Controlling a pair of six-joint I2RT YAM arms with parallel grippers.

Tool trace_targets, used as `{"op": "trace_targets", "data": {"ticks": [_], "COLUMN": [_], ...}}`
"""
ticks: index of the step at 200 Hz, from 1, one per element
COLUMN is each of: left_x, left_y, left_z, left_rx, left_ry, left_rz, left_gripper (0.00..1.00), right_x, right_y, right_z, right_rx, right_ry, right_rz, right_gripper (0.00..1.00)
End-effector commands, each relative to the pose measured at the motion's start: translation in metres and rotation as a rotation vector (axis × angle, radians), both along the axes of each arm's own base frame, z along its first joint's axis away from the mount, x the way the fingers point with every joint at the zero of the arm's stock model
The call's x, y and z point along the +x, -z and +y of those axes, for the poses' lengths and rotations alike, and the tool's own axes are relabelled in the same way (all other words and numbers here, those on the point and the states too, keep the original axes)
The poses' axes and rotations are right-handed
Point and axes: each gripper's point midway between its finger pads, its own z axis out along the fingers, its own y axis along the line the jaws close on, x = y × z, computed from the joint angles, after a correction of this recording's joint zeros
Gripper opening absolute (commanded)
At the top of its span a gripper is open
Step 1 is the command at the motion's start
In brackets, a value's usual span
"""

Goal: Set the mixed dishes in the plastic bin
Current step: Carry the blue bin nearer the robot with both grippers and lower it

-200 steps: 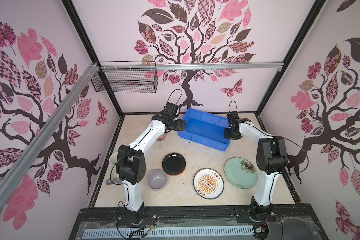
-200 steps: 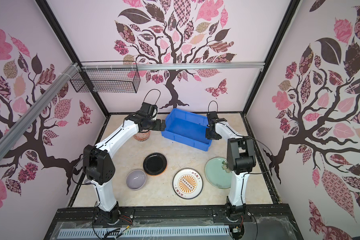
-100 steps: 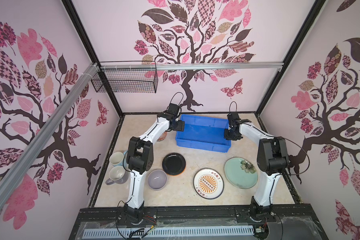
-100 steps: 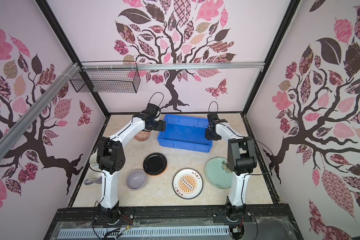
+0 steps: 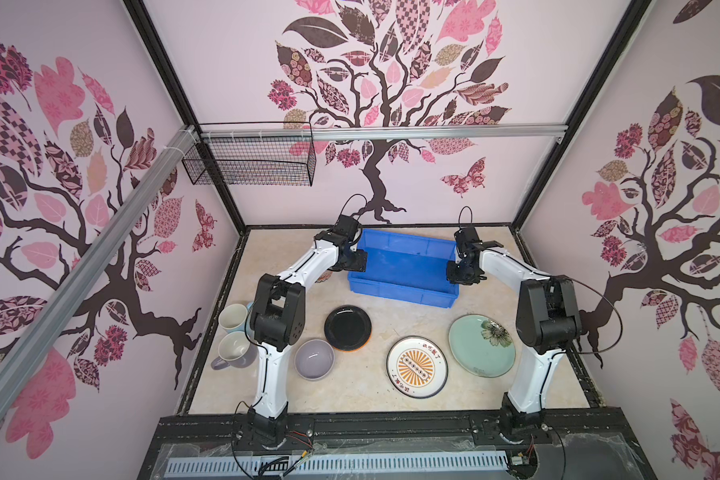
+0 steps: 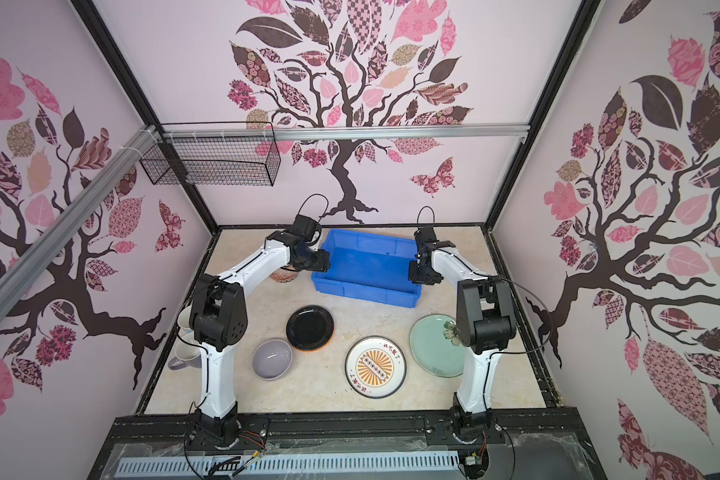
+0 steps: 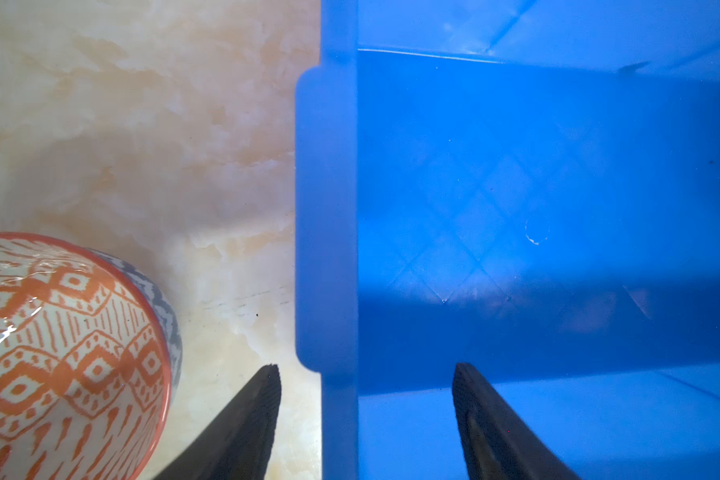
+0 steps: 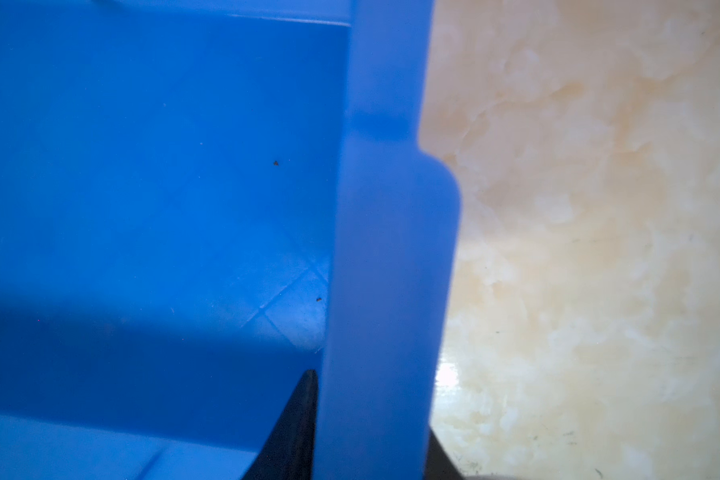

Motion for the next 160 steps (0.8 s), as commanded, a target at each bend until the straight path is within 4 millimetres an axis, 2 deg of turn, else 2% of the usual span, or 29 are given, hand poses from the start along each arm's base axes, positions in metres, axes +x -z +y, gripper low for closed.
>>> {"op": "trace_targets", "data": {"ticks": [1, 38, 80, 97, 112, 160], "left_x": [-0.021, -0.041, -0.054, -0.058, -0.061, -0.077], "left_y": [0.005, 0.011, 0.004, -0.001, -0.006, -0.015], "left_z": [0.001, 0.012, 0.017, 0.017, 0.016, 0.017], "left_rx": [0.020, 0.038, 0.037, 0.027, 0.016, -0.017], "left_ry": [0.006, -0.008, -0.014, -0.011, -0.009, -0.001], "left_rz": [0.031, 0.051, 0.048, 0.045, 0.040, 0.041], "left_gripper": [0.67, 0.63, 0.61, 0.61, 0.61, 0.60], "right_x": [-0.004, -0.009, -0.010, -0.010, -0.013, -0.034], "right_y": [-0.010, -0.007, -0.016, -0.024, -0.033, -0.069], "right_z": [0.019, 0.033, 0.030, 0.024, 0.017, 0.011], "right_rx": [0.017, -0.005, -0.019, -0.042, -0.066, -0.027], "right_ry": [-0.049, -0.081, -0.062, -0.041, -0.013, 0.034], "right_rz": [0.000, 0.014, -0.008, -0.024, -0.041, -0.127], "right_gripper": [0.30, 0.32, 0.39, 0.47, 0.49, 0.64]}}
